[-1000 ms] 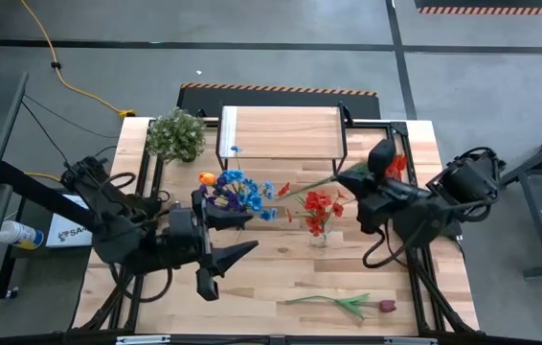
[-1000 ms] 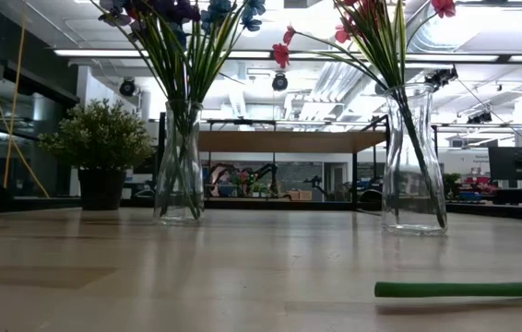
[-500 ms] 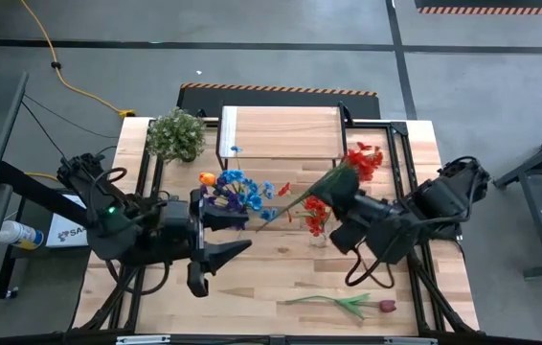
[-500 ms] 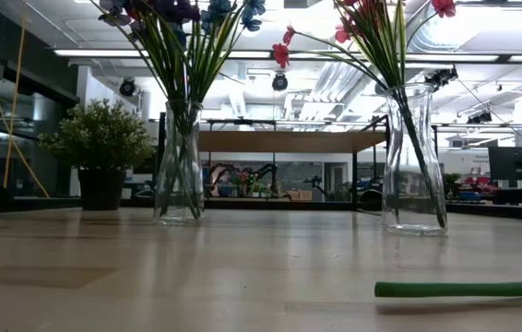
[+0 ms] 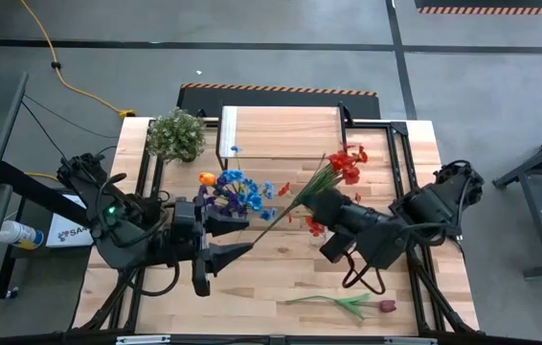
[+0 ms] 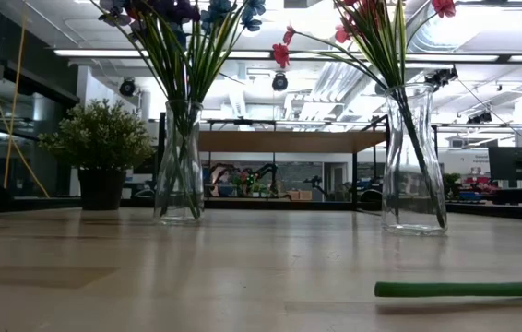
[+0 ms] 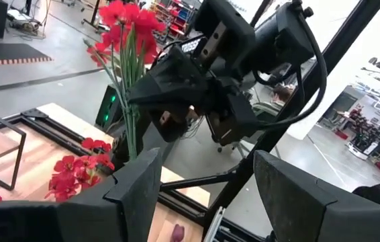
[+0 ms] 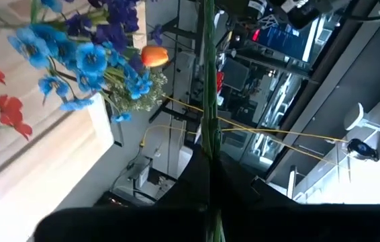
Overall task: Pick and place flowers into a vace then onto a shelf
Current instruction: Put the red flowers into the right transparent vase
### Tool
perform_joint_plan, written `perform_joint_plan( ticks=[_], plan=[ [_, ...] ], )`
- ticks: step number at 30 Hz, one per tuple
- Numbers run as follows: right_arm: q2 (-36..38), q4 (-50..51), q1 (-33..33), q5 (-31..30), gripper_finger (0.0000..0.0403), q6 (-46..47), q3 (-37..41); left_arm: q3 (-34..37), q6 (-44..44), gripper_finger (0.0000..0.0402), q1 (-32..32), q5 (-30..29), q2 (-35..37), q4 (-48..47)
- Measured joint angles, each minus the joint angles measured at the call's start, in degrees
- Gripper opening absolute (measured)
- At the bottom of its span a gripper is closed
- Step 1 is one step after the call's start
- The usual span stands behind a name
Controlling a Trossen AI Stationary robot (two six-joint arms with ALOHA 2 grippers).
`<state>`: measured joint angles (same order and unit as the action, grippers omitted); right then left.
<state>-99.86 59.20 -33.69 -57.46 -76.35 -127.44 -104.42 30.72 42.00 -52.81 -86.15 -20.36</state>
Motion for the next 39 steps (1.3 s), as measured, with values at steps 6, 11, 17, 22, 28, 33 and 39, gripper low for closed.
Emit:
perform_joint_plan(
  ticks=[6,11,17,22,28,33,39],
  plan=[
    [-0.7,-0.5,0.0,0.0,0.0000,-2.9,0.0,0.0,1.7,0.0271,0.0,1.4,0.0,-1.3],
    [-2.1,-0.8,0.0,-0.3,0.0000,-4.9,0.0,0.0,7.3,0.0271,0.0,1.4,0.0,-5.7],
    [-4.2,-1.5,0.0,-0.3,0.0000,-6.9,0.0,0.0,13.3,0.0271,0.0,2.4,0.0,-10.4],
    [-6.5,-5.2,0.0,-0.2,0.0000,-10.0,0.0,0.0,14.8,0.0271,-0.5,3.4,0.0,-11.6],
    [-7.7,-11.5,-0.1,-1.3,0.0000,-14.7,0.0,0.0,20.0,0.0271,-3.9,11.4,-0.5,-14.4],
    [-7.7,-12.8,-0.1,-1.5,0.0000,-16.4,0.0,0.0,23.7,0.0271,-6.3,17.2,-1.3,-17.0],
    [-7.7,-12.8,-0.1,-0.8,0.0000,-16.4,0.0,0.0,23.8,0.0271,-7.2,18.0,-1.2,-17.1]
  ],
)
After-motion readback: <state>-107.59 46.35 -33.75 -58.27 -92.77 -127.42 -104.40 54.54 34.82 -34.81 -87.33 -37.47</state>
